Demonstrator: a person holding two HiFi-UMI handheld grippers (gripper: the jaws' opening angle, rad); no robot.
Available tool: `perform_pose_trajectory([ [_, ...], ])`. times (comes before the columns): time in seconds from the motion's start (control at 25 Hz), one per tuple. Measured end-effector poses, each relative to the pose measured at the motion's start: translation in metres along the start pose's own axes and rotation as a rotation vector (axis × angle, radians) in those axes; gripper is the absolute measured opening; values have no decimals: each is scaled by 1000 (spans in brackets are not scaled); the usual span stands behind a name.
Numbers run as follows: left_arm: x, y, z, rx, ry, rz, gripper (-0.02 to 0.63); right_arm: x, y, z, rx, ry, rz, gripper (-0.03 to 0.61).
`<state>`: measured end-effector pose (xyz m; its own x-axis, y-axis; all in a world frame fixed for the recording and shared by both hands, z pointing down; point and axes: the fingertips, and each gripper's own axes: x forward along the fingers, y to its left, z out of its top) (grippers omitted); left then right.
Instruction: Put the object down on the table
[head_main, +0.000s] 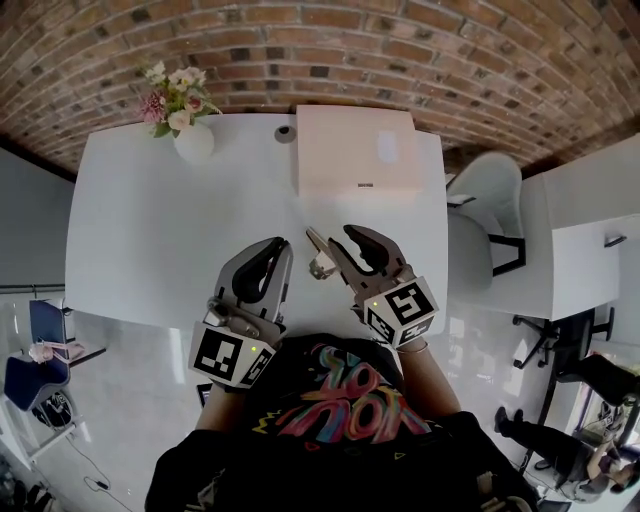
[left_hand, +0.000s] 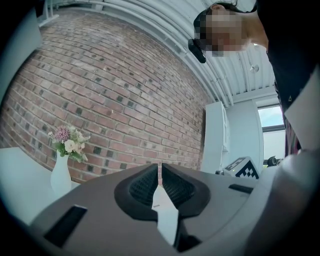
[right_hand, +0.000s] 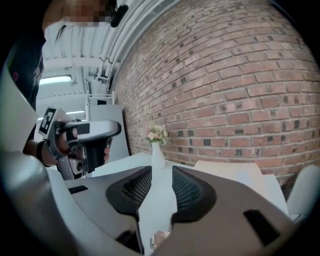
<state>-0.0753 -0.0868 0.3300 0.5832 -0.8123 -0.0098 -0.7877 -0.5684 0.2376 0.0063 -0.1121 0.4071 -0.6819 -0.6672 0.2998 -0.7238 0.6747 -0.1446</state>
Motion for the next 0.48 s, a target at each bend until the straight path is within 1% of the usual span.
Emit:
perform_pose_trajectory([
  [0.16, 4, -1, 5, 8, -3, -9, 40, -18, -2, 36, -49, -78, -20, 116],
  [0.28, 7, -4, 8, 10, -5, -18, 41, -35, -4, 63, -107, -163, -67, 57],
  [0.36, 9, -6, 10, 11, -6, -25, 40, -45, -6, 80, -85, -227, -99, 45],
  [0.48, 12, -7, 11, 17, -5, -33, 40, -58, -15, 83, -58, -246, -129, 25],
])
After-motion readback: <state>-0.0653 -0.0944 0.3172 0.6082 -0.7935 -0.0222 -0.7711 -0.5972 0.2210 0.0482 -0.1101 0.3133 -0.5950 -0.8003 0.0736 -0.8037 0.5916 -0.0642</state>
